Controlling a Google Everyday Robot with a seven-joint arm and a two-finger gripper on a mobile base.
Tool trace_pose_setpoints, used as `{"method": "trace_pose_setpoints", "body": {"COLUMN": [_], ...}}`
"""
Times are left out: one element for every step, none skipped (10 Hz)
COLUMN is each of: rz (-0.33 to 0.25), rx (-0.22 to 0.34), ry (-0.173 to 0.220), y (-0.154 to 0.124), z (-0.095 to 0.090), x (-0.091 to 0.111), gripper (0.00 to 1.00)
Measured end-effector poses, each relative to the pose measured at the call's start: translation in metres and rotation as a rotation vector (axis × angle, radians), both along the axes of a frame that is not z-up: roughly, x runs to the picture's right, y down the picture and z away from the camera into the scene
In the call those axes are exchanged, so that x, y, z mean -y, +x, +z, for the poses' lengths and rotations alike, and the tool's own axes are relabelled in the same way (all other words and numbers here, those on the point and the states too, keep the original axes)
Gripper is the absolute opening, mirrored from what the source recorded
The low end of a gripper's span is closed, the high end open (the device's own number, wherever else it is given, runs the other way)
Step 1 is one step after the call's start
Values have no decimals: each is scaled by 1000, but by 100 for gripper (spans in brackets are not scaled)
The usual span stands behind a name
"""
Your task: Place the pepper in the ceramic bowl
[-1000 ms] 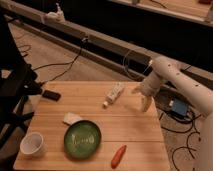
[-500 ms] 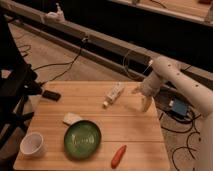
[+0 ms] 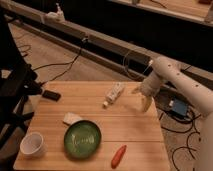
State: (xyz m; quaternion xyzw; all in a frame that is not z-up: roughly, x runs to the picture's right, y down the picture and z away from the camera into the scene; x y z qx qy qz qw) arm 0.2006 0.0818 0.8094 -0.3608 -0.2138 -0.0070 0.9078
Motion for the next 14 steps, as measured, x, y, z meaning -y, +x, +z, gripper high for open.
{"method": "trace_pose_setpoints", "body": {"rz": [0,0,0,0,0,0,0,0,-2,-21,-68,-130,-178,-226], "rx": [0,0,0,0,0,0,0,0,0,5,22,57,86,108], "ry": [0,0,0,0,0,0,0,0,1,1,-7,-11,-4,15], "y": [0,0,0,0,0,0,0,0,0,0,-3,-13,-21,-28], "z": [0,0,0,0,0,0,0,0,0,-1,-1,-3,-5,-7], "x": [0,0,0,0,0,0,0,0,0,-2,-10,-20,-30,-38], "gripper": [80,80,80,80,80,80,80,80,80,80,80,80,80,80]}}
